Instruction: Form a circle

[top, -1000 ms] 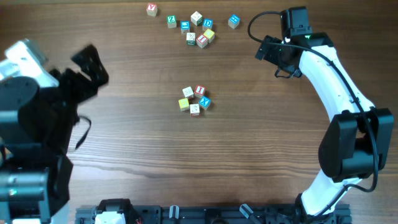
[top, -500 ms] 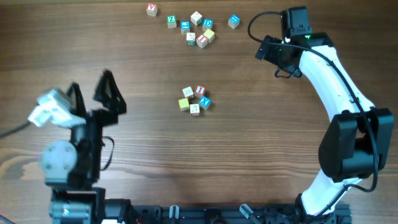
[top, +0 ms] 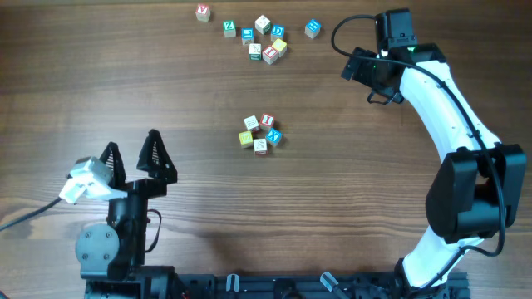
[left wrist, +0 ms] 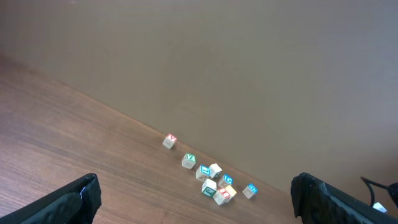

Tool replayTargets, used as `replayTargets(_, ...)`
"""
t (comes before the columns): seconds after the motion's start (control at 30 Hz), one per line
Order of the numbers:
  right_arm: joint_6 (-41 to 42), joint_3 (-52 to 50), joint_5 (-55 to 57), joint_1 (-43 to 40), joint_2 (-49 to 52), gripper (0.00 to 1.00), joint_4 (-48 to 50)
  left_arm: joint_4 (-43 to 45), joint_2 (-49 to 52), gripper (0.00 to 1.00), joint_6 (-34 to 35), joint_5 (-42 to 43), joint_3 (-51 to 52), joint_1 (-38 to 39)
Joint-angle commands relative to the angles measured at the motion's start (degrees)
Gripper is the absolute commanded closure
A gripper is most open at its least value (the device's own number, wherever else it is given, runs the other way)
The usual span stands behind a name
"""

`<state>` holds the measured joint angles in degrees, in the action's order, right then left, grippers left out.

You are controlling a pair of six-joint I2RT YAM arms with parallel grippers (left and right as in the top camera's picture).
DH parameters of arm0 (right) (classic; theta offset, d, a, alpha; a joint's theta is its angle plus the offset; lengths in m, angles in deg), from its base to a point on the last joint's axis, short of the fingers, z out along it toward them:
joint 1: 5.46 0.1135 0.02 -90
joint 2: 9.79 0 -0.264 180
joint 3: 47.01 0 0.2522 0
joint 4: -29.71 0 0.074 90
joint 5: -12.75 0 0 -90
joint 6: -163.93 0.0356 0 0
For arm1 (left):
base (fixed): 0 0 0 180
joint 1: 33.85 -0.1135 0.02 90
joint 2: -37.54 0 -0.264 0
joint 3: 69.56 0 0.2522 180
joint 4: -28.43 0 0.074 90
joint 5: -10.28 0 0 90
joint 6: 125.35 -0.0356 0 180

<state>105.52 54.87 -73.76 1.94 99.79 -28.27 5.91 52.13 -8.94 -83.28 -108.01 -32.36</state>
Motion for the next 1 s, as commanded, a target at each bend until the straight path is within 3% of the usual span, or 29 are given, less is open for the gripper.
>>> replayTargets(0.0,-0.1,0.4,1.1,0.1,0.1,0.00,0.1,0.2,-3.6,0.00,-0.1,-0.4,2.8,0.1)
replayTargets(0.5,-0.1,0.4,1.1,0.1,0.1,0.00,0.1,11.7,-14.4,0.00,-0.1,-0.4,11.4,-0.5)
replayTargets(0.97,-0.1,0.4,1.1,0.1,0.1,0.00,0.1,12.0,-14.4,0.00,-0.1,-0.4,11.6,0.2)
